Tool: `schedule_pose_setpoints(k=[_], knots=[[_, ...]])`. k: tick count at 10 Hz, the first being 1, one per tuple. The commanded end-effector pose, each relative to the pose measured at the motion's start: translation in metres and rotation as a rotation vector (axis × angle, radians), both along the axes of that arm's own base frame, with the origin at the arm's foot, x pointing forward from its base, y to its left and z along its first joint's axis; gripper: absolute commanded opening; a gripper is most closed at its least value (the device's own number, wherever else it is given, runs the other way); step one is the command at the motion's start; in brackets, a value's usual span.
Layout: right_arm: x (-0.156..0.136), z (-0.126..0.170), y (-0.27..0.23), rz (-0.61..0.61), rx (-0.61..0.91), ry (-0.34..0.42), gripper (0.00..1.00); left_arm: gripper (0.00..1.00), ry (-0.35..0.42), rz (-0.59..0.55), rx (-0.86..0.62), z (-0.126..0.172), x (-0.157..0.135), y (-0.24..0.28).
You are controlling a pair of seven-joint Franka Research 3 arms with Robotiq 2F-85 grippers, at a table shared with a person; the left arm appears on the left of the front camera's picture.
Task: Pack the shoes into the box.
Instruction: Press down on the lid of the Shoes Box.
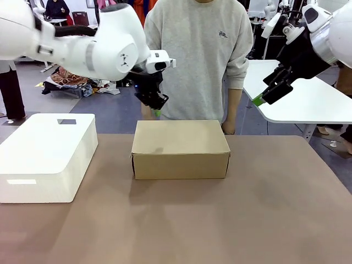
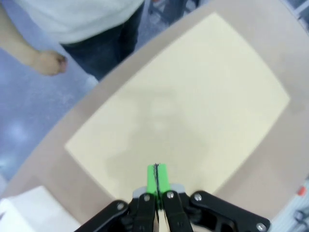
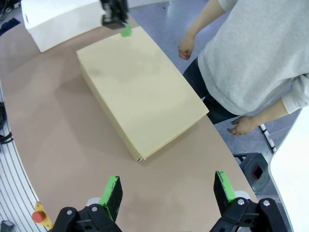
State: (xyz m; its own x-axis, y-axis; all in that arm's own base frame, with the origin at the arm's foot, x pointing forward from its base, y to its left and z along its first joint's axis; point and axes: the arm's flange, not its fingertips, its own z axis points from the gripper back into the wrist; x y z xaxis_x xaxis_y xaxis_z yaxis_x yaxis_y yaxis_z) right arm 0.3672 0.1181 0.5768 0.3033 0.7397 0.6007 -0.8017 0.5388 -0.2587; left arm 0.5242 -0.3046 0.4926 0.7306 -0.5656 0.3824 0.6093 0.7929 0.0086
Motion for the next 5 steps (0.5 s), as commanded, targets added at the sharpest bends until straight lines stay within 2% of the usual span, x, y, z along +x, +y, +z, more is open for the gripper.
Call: schedule_pose_setpoints(k=[1, 4, 5], knots=[[0.001, 0.002, 0.003, -0.018, 0.001, -0.004, 1.00, 0.08, -0.038, -0.028, 0.017, 0.017, -0.046, 0.045], [0.001, 0.002, 0.003, -0.018, 0.001, -0.004, 1.00, 0.66, -0.100, -0.064, 0.010, 0.032, -0.088, 0.089], [0.001, 0.002, 0.003, -0.018, 0.001, -0.004, 1.00, 0.86, -0.127, -0.123, -0.006, 0.037, -0.103, 0.104]])
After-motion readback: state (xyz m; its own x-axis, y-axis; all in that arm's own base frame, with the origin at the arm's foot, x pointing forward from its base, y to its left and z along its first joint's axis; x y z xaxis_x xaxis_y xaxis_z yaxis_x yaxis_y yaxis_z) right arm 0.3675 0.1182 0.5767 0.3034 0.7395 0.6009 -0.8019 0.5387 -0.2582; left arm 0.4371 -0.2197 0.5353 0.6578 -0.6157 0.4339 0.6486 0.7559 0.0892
